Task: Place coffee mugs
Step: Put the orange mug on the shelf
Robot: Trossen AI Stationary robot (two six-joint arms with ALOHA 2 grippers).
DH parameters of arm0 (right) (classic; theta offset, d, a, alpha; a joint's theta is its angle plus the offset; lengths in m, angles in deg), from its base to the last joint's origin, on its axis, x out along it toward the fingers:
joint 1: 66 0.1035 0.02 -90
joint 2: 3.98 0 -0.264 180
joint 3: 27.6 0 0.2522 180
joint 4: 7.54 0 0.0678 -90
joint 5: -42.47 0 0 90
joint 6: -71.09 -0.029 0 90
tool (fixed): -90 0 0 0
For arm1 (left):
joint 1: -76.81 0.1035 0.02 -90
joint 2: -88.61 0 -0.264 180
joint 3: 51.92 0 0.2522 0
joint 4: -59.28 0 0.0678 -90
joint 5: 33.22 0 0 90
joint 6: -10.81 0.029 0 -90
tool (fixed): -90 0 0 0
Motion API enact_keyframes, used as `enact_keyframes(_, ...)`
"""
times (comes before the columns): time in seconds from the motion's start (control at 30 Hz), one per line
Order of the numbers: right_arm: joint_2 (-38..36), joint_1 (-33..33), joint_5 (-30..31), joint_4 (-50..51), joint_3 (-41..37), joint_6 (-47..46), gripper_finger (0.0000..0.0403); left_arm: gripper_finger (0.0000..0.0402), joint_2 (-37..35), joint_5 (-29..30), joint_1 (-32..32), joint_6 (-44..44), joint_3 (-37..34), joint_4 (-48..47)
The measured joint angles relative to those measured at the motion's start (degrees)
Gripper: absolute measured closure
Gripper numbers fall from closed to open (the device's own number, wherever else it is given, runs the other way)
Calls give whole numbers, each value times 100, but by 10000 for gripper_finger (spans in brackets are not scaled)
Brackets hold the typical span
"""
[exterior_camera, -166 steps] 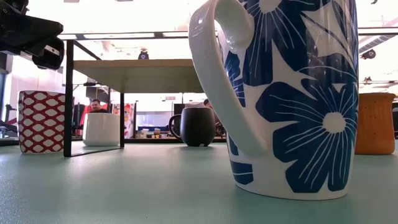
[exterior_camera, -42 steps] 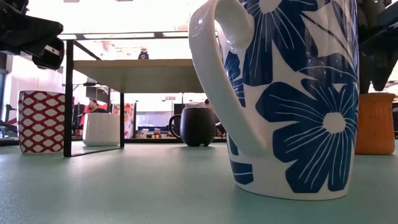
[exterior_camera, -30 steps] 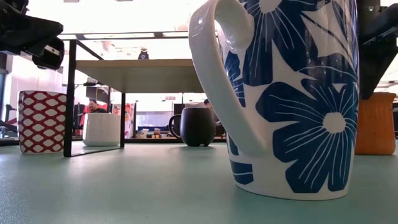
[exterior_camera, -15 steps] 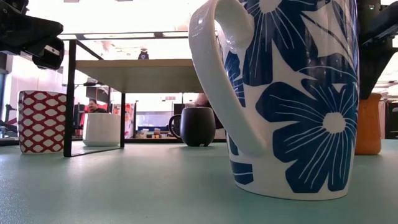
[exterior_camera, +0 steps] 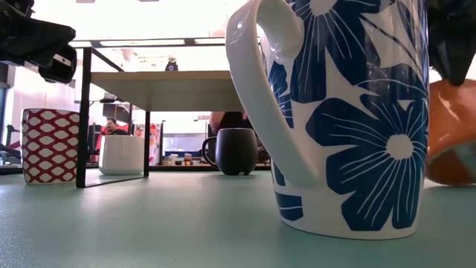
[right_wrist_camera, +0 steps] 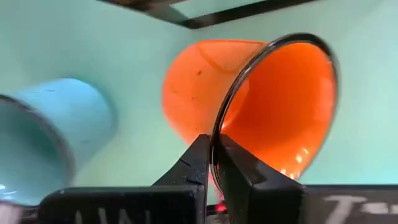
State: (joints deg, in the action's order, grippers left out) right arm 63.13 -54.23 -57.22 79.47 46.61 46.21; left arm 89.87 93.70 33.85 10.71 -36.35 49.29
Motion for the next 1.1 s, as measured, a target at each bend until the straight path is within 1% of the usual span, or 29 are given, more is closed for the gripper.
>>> enact_keyframes(0.17,12,115,-185,-116,-30,-410,386,402,0,-1,0,0,0,0)
enact_keyframes(0.33,136,425,-321,-322,-82,-581,386,402,0,-1,0,-1,0,0)
enact_keyframes(0.57,243,820,-233,-727,-110,-1020,385,402,0,1,0,0,0,0)
enact_keyframes(0.8,243,1061,-224,-997,-228,-1577,384,402,0,1,0,0,0,0)
enact_keyframes(0.9,243,1169,-238,-1038,-280,-1747,370,402,0,0,-2,0,0,0)
enact_keyframes(1.1,250,1250,-51,-1229,-343,-1878,322,402,0,-1,0,0,0,0)
